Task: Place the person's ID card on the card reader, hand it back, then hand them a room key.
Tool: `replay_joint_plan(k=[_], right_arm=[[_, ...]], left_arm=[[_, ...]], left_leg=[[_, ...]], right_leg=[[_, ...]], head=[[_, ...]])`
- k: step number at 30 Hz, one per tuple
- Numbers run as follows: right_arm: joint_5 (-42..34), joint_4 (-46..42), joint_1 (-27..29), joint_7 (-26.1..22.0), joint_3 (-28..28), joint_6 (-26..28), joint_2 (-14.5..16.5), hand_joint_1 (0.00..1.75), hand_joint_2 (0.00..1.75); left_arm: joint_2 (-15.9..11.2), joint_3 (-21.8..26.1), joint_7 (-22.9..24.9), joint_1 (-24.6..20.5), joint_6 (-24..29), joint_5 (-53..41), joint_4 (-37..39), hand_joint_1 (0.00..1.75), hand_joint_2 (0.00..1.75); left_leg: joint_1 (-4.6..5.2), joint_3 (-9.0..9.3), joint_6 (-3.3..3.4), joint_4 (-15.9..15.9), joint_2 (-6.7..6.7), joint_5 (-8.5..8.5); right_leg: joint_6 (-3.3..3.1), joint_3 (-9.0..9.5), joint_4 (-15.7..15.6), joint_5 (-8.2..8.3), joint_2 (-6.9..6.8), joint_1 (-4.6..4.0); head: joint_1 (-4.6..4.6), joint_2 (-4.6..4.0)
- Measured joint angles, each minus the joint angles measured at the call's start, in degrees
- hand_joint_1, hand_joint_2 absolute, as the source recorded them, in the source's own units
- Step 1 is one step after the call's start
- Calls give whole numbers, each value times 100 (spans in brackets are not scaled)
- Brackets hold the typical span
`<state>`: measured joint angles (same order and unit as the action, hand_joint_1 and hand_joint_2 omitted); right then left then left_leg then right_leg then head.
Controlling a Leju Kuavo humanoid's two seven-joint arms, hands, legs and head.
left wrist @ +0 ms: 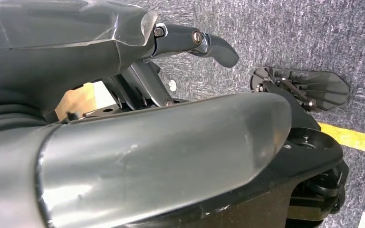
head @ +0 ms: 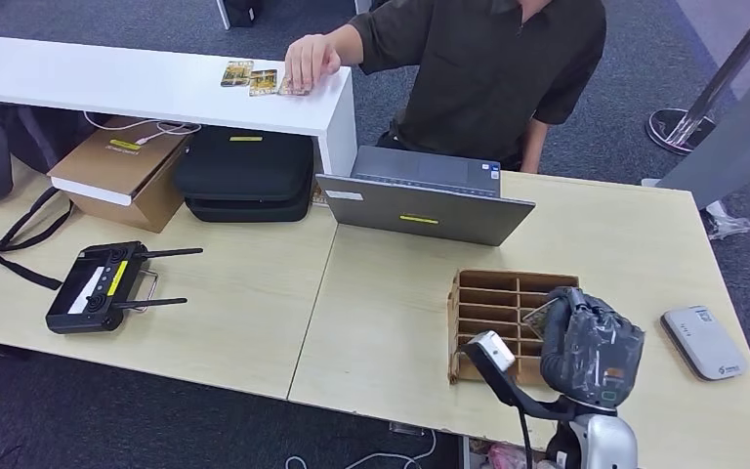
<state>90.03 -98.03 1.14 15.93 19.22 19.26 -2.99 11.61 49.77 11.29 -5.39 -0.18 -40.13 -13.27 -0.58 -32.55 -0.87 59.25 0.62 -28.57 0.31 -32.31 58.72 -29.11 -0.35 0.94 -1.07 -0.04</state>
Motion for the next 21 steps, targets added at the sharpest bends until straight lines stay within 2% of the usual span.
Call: replay_joint_plan(k=[4,8,11,13,17,21], right_arm=[[0,-427,85,59,-66,675,-300,175,175],[-1,-816,263,-443,-373,1174,-386,175,175],[-1,-1065,424,-1174,-727,1294,-140,175,175],[0,-1177,483,-1454,-928,1316,98,175,175],[-64,-1222,460,-1522,-1061,1315,428,175,175],[-248,-923,106,-1497,-1039,1308,550,175,175]], left_arm=[[0,21,-1,4,3,-13,0,0,0],[0,54,-1,4,11,-20,2,0,0],[2,96,5,5,22,5,2,0,0],[5,117,7,6,39,26,2,0,0],[19,152,5,4,69,35,2,0,0],[35,167,14,-10,72,-5,2,0,0]], left_leg=[[1,1,0,1,0,0],[0,1,0,1,1,-1],[-3,2,0,-1,1,-1],[-4,3,0,-2,0,0],[-5,3,-2,-5,-1,1],[-4,2,-3,-4,-3,5]], right_leg=[[0,0,0,0,0,1],[0,0,-1,0,1,0],[0,-1,0,0,1,-2],[-1,-1,0,-1,1,-4],[-1,0,1,-1,3,-5],[-3,2,2,4,6,-4]], head=[[0,1],[1,0],[0,0],[-1,0],[0,1],[1,1]])
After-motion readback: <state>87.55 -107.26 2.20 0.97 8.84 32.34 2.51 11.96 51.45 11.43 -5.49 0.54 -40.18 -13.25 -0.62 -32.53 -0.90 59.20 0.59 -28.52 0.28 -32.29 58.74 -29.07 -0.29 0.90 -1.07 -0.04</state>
